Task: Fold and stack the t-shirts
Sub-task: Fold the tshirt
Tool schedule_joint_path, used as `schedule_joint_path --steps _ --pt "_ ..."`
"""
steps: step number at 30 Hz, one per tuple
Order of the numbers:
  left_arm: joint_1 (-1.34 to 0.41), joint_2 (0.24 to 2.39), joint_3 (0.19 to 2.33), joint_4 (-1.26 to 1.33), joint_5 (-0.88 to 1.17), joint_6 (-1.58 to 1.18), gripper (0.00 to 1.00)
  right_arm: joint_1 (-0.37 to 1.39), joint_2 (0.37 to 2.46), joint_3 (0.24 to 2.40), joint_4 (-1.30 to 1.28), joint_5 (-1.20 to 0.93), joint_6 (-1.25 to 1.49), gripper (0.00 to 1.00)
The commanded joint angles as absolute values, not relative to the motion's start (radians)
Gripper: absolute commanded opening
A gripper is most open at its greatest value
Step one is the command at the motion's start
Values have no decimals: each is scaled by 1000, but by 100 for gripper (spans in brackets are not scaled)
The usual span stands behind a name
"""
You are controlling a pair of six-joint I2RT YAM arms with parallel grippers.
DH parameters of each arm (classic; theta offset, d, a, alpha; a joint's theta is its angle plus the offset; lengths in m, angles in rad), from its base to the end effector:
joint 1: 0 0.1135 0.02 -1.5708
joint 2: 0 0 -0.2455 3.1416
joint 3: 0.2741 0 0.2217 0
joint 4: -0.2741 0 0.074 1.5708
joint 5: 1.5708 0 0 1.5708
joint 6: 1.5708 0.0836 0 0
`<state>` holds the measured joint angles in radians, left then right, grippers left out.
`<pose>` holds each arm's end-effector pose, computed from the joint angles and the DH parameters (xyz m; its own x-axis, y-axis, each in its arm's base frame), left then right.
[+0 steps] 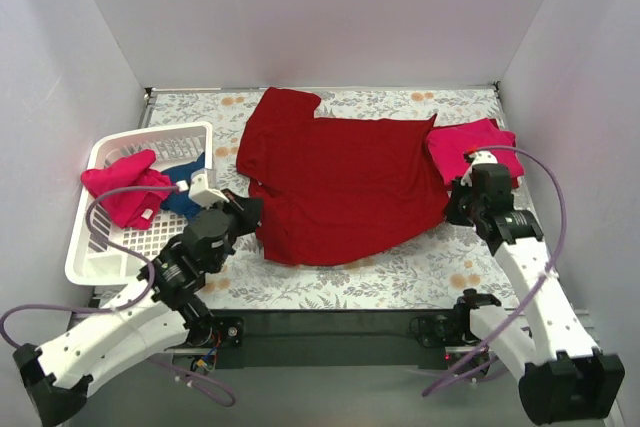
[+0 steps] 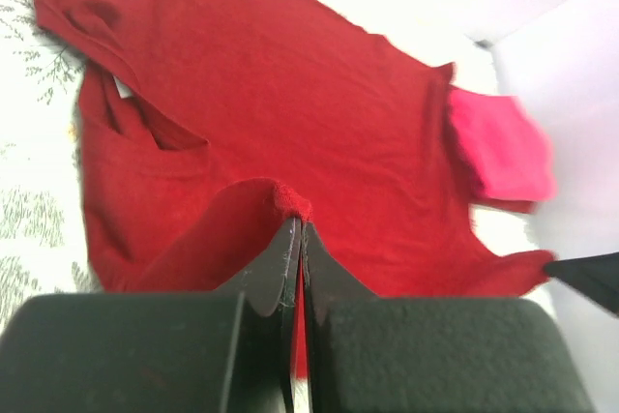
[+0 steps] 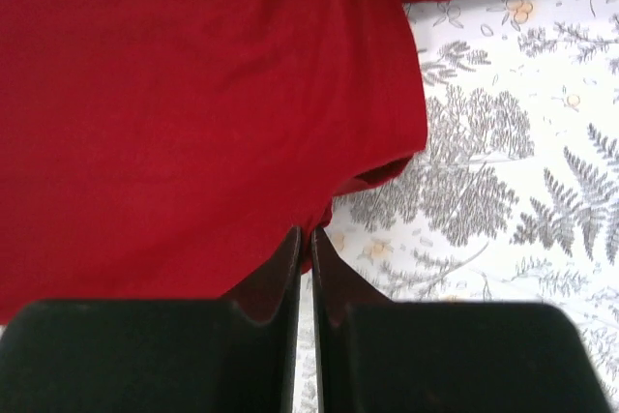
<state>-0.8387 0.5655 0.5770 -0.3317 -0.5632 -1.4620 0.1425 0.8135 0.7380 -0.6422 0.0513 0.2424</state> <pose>0.1420 -0.0912 0.2620 -0.3113 -0.9111 -0.2701 -0.1776 0.3350 -0.9253 0.1860 0.0224 0.2321 -0.6568 0.1479 -0.7394 0.0557 0.9874 0.1481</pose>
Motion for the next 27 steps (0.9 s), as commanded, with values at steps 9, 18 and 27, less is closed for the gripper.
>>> schedule_joint_path --steps 9,18,27 --pt "-592 1003 693 130 -388 -1295 0 138 1293 940 -373 129 160 1" --pt "-456 1175 781 179 -268 -1279 0 123 1463 1091 -362 153 144 1" --pt "-393 1284 854 201 -226 -1258 0 123 1624 1219 -357 121 137 1"
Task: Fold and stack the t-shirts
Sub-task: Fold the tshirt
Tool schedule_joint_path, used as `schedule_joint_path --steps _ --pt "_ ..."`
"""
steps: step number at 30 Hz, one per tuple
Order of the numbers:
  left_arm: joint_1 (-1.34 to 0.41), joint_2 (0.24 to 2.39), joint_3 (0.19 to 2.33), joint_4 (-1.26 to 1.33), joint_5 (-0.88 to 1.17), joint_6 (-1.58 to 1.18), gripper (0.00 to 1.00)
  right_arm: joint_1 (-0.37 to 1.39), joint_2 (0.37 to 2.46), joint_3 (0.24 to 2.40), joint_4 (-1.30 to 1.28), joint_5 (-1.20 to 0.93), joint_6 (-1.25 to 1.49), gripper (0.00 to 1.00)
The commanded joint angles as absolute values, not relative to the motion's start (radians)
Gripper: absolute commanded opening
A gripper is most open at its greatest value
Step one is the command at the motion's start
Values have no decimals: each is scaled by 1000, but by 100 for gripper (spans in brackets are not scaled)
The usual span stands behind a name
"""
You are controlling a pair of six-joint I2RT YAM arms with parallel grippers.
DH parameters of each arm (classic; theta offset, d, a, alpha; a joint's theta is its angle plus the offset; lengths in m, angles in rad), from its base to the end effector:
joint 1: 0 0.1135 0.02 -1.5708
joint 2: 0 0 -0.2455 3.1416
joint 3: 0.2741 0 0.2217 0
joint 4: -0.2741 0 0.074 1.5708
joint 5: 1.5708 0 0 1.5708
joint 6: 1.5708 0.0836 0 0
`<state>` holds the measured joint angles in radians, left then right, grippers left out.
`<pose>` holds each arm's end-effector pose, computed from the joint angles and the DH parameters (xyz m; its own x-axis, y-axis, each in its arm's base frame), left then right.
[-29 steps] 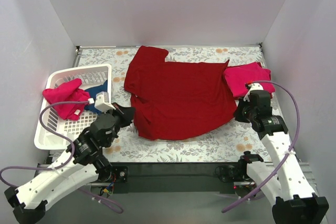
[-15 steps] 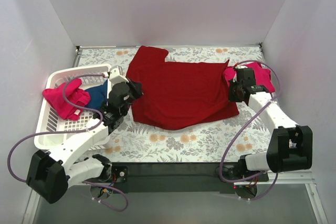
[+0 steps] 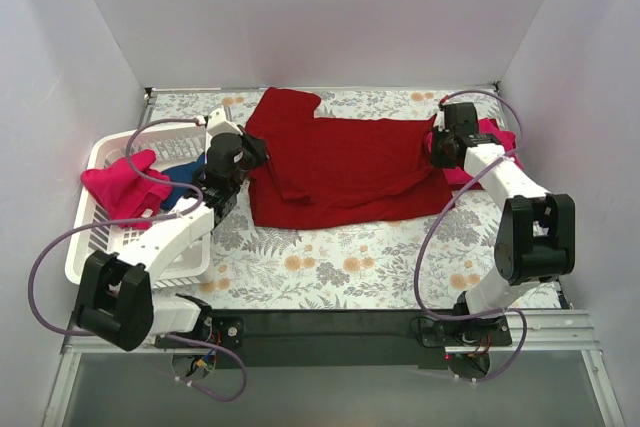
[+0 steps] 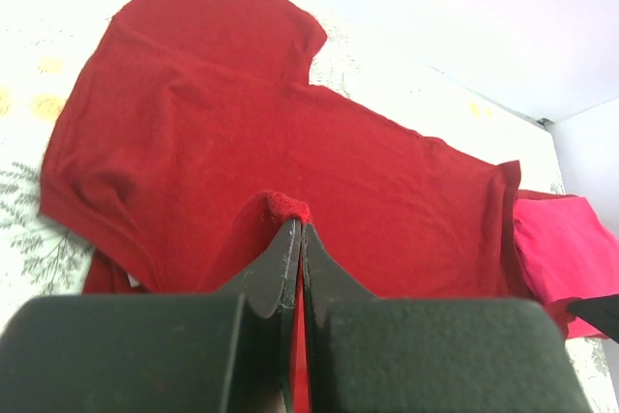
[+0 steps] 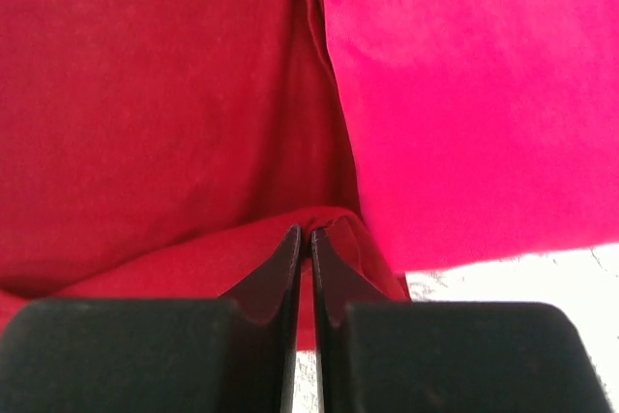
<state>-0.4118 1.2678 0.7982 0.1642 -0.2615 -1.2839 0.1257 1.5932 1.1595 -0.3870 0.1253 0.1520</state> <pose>0.2944 -0.1050 0.2582 -0.2321 -0.9097 -0.3444 -0.2188 0.3939 -0.8927 0.3499 0.0337 0.2089 -0.7235 0.0600 -0.6877 0.0705 0.9974 0.0128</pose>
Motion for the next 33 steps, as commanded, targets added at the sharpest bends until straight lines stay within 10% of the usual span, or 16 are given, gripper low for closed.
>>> schedule_joint_path --steps 1,6,9,14,33 --pt "-391 1305 861 204 -210 -1252 0 123 1634 1226 -356 123 137 1" --pt "-384 1367 905 210 -179 -1236 1 121 1677 1264 -356 110 137 1" --pt "-380 1379 937 206 -190 -1227 46 121 1680 1295 -357 77 138 11" --pt "-377 1379 1015 183 -195 -1180 85 135 1612 1299 -342 -26 133 38" --pt "-377 1065 749 17 -196 -1244 89 667 1888 1379 60 -460 12 46"
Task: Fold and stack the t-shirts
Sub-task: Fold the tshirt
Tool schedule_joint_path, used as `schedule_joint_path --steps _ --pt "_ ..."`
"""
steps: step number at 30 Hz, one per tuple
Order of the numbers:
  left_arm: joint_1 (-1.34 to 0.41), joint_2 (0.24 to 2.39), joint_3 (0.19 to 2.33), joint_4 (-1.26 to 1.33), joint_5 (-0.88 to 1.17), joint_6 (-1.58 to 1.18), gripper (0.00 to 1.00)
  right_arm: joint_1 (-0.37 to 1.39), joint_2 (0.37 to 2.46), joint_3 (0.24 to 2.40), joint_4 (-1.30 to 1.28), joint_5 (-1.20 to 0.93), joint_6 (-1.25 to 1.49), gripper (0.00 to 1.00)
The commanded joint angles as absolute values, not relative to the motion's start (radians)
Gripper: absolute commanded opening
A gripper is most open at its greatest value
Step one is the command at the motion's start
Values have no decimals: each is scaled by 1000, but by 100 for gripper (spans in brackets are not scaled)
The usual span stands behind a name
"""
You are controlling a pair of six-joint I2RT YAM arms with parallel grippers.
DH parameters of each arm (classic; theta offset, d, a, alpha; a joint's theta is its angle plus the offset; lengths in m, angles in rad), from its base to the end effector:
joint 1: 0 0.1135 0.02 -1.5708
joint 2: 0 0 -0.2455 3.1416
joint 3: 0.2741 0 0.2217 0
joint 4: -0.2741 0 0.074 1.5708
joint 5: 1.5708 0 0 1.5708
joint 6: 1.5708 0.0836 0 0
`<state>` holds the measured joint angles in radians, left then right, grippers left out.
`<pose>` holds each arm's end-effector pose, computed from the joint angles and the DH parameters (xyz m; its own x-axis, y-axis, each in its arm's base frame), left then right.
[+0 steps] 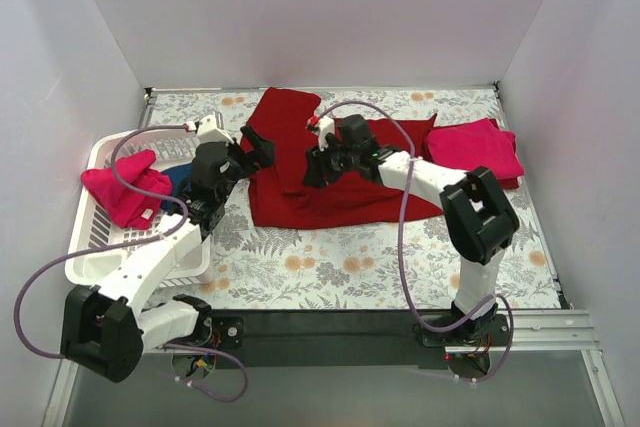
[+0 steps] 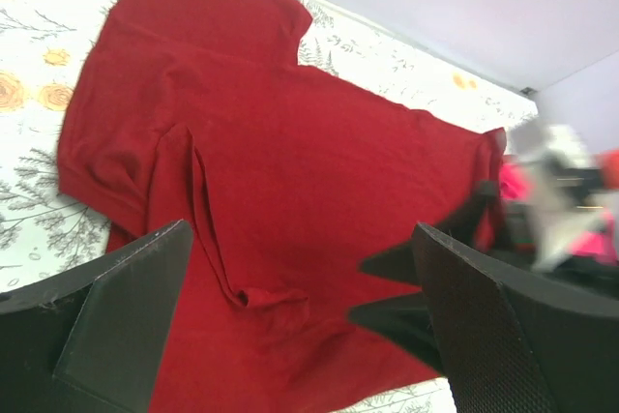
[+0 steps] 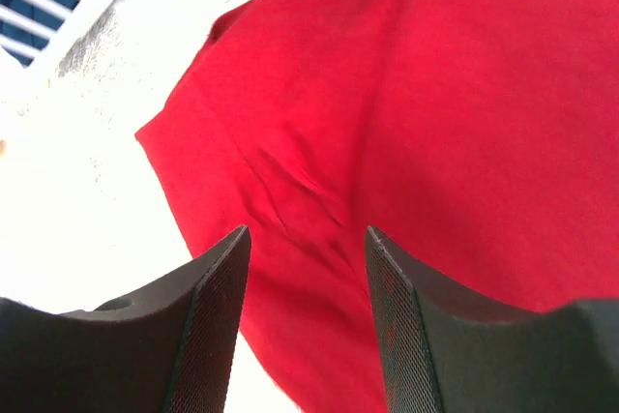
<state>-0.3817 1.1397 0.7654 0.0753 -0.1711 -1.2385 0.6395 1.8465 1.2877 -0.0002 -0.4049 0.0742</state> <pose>0.2721 -0.0939 0.2683 -0.2934 -0.8860 -0.3592 -0.1879 0.4218 -0.8870 0.3234 0.2815 0.2075 -0.4849 -0.2757 -0.8300 -0.7827 0.5602 0.2712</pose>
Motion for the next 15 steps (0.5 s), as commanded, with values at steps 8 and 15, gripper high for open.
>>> schedule_joint_path --steps 8,15 --pt "-377 940 681 -61 -210 -1264 89 739 2040 1486 52 -482 -83 46" --pt "-377 943 669 -78 -193 -1272 90 764 2132 1563 6 -462 -147 47"
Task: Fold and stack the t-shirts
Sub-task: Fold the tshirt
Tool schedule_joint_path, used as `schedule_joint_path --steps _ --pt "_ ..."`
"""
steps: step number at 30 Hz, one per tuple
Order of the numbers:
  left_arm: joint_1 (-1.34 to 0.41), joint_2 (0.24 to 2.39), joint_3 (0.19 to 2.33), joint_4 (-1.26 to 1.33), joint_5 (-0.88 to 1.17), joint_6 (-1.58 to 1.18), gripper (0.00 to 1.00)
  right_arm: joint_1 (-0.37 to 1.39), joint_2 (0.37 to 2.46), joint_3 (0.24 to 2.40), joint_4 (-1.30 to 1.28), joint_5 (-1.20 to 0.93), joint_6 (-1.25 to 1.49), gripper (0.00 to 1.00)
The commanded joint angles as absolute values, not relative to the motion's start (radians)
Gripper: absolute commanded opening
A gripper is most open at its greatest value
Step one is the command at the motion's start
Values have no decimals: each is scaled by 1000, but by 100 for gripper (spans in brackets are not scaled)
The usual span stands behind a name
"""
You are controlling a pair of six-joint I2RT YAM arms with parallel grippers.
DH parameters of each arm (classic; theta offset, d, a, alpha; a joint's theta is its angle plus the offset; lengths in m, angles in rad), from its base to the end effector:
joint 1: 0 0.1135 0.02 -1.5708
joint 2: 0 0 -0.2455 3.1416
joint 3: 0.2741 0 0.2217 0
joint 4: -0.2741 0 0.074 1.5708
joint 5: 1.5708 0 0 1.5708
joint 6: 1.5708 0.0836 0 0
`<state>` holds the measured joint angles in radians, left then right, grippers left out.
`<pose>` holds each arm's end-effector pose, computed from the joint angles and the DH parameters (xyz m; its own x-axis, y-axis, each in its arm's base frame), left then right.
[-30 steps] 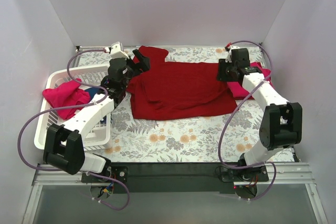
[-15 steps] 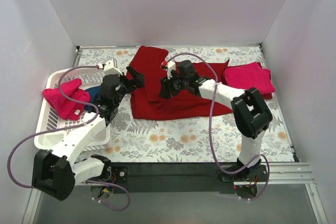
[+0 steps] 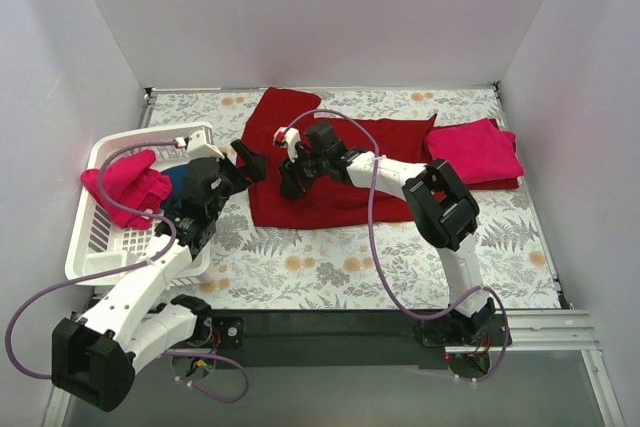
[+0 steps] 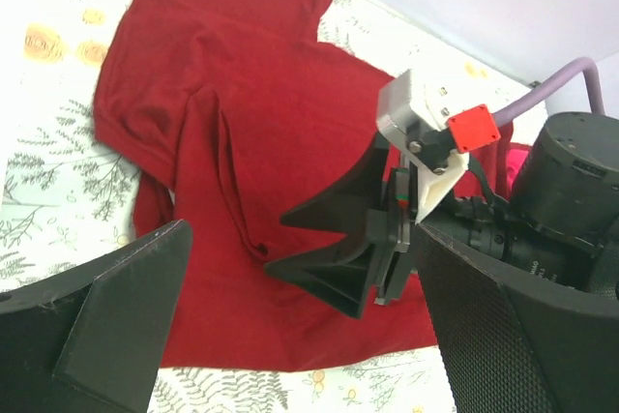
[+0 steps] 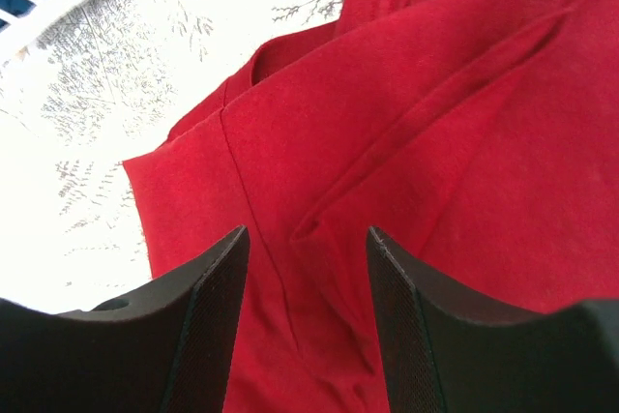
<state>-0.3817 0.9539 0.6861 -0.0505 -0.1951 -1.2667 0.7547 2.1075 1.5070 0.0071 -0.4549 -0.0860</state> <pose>0.2360 -0.0773 0.2663 -0.2726 -0.8992 -0.3423 -0.2188 0.4044 -0.8880 0.3239 0.3550 0.1700 -0.3302 -0.4164 -0.8471 -0.9125 0.3705 0.1736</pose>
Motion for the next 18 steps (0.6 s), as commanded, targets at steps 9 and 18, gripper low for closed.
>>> schedule_joint_path --steps 9,18 --pt "-377 956 667 -72 -184 -1272 90 775 2178 1565 -32 -427 -184 45" --pt "-377 953 663 -74 -192 -1270 90 772 2180 1594 -51 -293 -180 7"
